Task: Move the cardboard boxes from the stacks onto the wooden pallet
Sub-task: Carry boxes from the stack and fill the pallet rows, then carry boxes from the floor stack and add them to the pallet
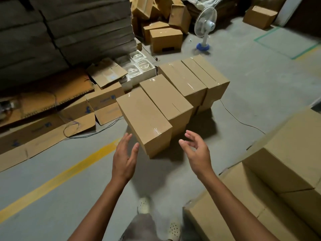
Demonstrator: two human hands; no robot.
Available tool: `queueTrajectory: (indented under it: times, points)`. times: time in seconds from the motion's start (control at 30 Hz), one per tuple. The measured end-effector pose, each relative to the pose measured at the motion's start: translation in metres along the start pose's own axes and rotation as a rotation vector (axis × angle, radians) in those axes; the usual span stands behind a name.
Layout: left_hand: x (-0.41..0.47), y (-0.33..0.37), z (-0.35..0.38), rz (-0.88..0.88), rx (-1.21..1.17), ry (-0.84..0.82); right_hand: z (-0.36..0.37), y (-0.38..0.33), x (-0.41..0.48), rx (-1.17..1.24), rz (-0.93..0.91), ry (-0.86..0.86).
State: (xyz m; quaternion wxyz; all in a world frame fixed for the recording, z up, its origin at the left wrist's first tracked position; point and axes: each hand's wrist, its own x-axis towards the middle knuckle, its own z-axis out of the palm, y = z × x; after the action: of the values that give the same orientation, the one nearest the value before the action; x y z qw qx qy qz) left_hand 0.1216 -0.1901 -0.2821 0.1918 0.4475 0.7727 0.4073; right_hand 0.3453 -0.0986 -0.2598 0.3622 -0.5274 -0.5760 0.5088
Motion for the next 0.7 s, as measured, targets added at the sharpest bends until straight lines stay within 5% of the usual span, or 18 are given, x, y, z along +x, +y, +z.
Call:
queueTrajectory:
  times: [0.3,0.5,0.7]
  points:
    - [0.156,-0.107,0.044,-0.496,-0.331,-0.045,0.074,0.032,0.154,-0.07,0.253,-0.012]
    - [0.236,-0.142,0.063,-0.986,-0.759,0.023,0.099,0.071,0.237,-0.169,0.464,-0.064]
    - [0.286,-0.185,0.103,-1.145,-0.776,0.055,0.109,0.121,0.316,-0.237,0.609,-0.145]
